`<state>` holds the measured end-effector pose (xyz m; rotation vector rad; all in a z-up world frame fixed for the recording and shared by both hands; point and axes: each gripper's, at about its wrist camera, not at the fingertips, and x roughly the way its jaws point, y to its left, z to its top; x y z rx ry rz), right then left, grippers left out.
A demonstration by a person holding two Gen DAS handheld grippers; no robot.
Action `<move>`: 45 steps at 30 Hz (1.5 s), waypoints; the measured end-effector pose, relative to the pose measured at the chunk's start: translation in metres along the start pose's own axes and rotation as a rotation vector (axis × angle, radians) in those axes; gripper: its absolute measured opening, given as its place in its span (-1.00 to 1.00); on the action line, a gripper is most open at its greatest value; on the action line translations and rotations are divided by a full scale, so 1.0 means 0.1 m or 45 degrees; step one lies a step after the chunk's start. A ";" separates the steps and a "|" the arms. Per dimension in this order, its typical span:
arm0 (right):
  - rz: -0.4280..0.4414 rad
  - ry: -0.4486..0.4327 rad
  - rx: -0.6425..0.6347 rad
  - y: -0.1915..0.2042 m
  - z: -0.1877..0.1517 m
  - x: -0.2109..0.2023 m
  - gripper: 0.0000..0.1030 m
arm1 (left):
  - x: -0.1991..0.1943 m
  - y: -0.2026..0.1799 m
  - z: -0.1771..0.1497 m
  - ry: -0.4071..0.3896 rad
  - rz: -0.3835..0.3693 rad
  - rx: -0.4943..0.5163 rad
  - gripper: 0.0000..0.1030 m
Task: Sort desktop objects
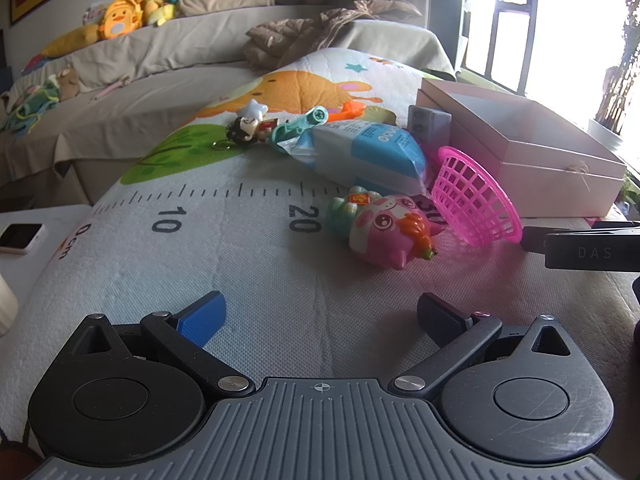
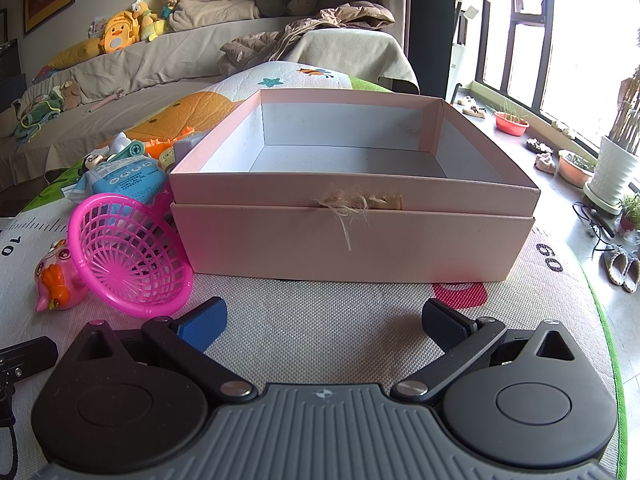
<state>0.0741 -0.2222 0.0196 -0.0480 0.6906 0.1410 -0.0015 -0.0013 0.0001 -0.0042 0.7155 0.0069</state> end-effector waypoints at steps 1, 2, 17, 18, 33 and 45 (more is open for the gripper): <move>0.000 0.000 0.000 0.00 0.00 0.00 1.00 | 0.00 0.00 0.00 0.000 0.000 0.000 1.00; 0.000 0.000 0.000 0.00 0.00 0.00 1.00 | 0.00 0.00 0.00 0.000 0.000 0.000 1.00; 0.000 0.000 0.000 0.00 0.00 0.00 1.00 | 0.00 0.00 0.00 0.000 0.000 -0.001 1.00; 0.000 0.000 0.000 0.00 0.00 0.00 1.00 | 0.00 0.00 0.00 0.000 0.000 -0.001 1.00; 0.087 0.078 -0.061 -0.01 -0.26 -0.41 1.00 | 0.02 0.00 -0.01 0.021 0.016 -0.015 1.00; 0.053 0.122 -0.044 -0.03 -0.39 -0.64 1.00 | -0.19 -0.11 -0.03 0.051 -0.123 0.132 1.00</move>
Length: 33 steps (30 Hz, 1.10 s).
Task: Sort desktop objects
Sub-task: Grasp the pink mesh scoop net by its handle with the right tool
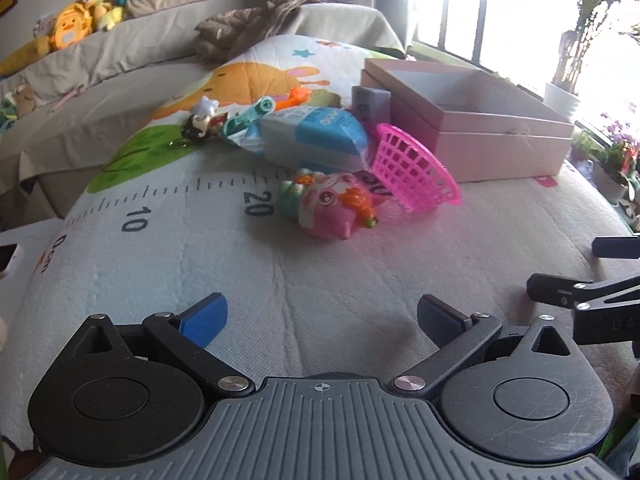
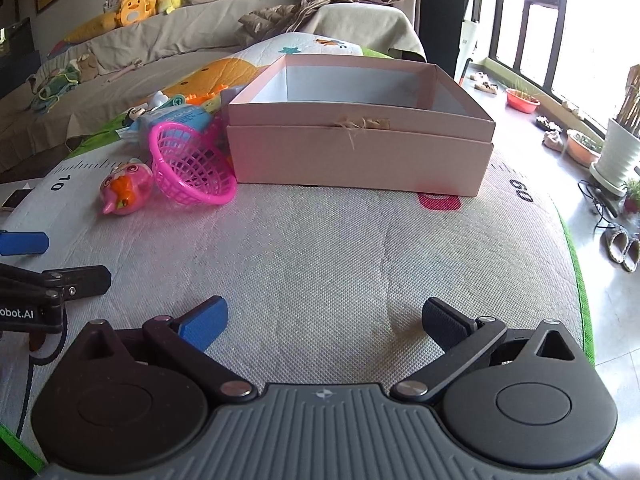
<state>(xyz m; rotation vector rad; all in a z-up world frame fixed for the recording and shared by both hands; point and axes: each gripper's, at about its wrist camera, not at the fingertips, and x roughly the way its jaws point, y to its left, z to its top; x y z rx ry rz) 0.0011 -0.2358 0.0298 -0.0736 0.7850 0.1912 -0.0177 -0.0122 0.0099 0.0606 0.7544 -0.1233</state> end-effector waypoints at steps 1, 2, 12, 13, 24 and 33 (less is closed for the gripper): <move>0.011 0.000 -0.014 -0.01 0.00 -0.01 1.00 | -0.02 -0.01 0.02 -0.016 0.007 0.006 1.00; 0.025 0.000 -0.024 -0.02 0.00 -0.02 1.00 | -0.03 -0.02 0.05 -0.030 0.015 0.009 1.00; 0.119 -0.296 -0.471 0.47 0.16 -0.29 0.52 | 0.07 0.22 0.33 -0.050 0.133 -0.010 1.00; 0.128 -0.309 -0.515 0.56 0.19 -0.27 0.36 | 0.06 0.27 0.35 -0.060 0.149 -0.017 1.00; 0.362 -0.220 -0.488 0.87 0.44 -0.10 -0.80 | -0.09 0.62 0.49 -0.120 0.183 -0.120 1.00; 0.269 -0.078 -0.307 0.22 0.04 -0.43 -0.81 | 0.33 0.17 0.52 -0.029 0.049 0.018 1.00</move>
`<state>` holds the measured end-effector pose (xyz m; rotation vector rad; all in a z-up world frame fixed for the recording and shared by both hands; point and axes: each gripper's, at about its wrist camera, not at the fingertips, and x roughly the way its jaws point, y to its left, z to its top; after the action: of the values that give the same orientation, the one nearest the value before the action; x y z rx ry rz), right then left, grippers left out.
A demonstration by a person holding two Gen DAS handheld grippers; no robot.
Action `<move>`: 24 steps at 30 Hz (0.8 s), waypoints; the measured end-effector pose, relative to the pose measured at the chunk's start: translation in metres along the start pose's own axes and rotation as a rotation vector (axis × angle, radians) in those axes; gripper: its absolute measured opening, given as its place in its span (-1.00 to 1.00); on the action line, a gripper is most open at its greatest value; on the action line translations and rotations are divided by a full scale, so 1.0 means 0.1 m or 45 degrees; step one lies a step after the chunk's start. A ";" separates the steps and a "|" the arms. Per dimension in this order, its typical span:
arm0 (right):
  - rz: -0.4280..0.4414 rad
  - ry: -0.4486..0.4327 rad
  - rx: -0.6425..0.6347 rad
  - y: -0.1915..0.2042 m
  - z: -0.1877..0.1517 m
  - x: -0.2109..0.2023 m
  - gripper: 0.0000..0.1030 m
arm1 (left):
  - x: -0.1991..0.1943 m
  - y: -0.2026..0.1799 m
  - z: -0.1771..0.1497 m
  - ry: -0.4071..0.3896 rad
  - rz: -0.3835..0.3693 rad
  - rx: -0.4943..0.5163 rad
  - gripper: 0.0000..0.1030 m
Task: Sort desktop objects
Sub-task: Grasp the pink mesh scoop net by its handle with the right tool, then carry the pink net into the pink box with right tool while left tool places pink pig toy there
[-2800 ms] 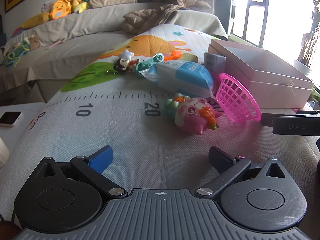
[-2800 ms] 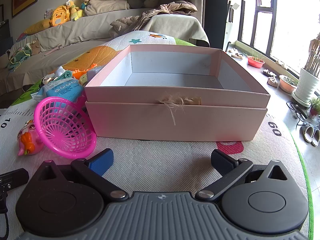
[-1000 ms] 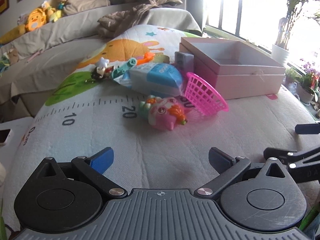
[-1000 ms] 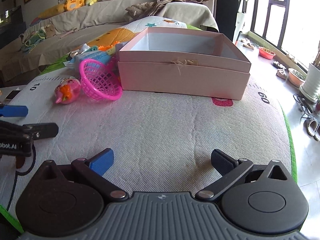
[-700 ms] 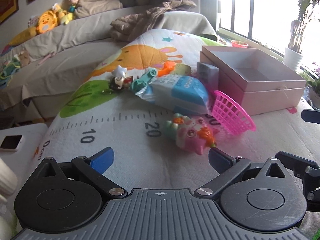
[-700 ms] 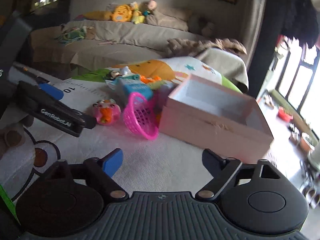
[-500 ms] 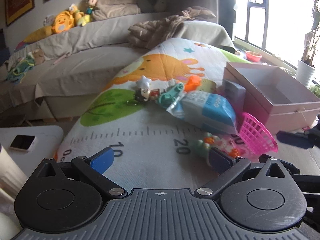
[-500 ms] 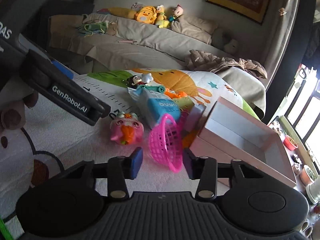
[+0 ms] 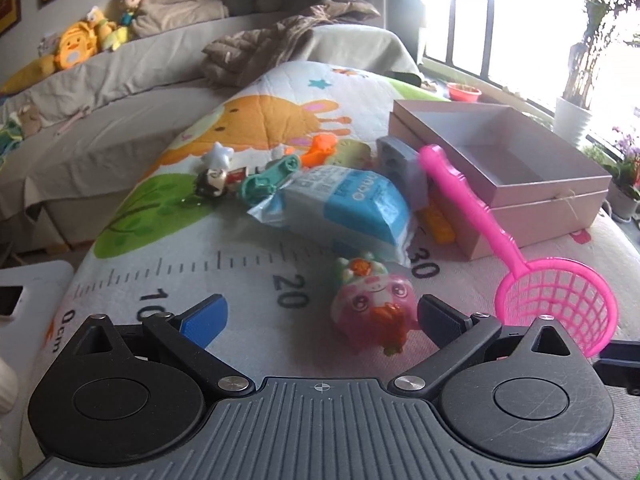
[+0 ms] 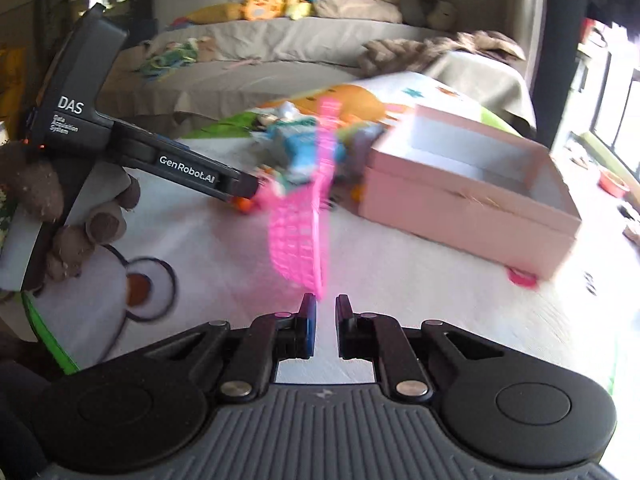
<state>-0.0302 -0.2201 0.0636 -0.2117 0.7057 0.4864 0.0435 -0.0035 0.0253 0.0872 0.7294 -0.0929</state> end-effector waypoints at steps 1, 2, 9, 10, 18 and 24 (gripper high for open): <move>-0.026 0.007 0.032 -0.07 -0.03 -0.03 -0.81 | 0.07 -0.03 0.01 0.013 -0.004 0.002 1.00; -0.056 0.012 0.066 -0.16 -0.05 -0.05 -0.81 | 0.11 -0.05 0.02 0.023 -0.008 -0.002 1.00; -0.171 -0.107 0.047 -0.30 -0.12 -0.21 -0.19 | 0.20 -0.10 0.02 0.040 -0.016 0.012 0.99; -0.162 -0.139 -0.013 -0.22 -0.11 -0.22 0.18 | 0.21 -0.11 0.02 0.042 -0.010 0.013 0.99; -0.136 -0.139 -0.288 0.17 0.31 0.39 0.40 | 0.19 -0.02 0.06 0.043 0.014 0.005 0.99; -0.045 -0.035 -0.163 -0.02 0.51 0.71 0.36 | 0.02 0.10 0.00 -0.008 -0.084 0.000 0.99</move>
<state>0.0464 -0.1787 0.0549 -0.3365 0.6431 0.5003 0.0460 0.0068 0.0245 0.0630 0.7263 -0.1559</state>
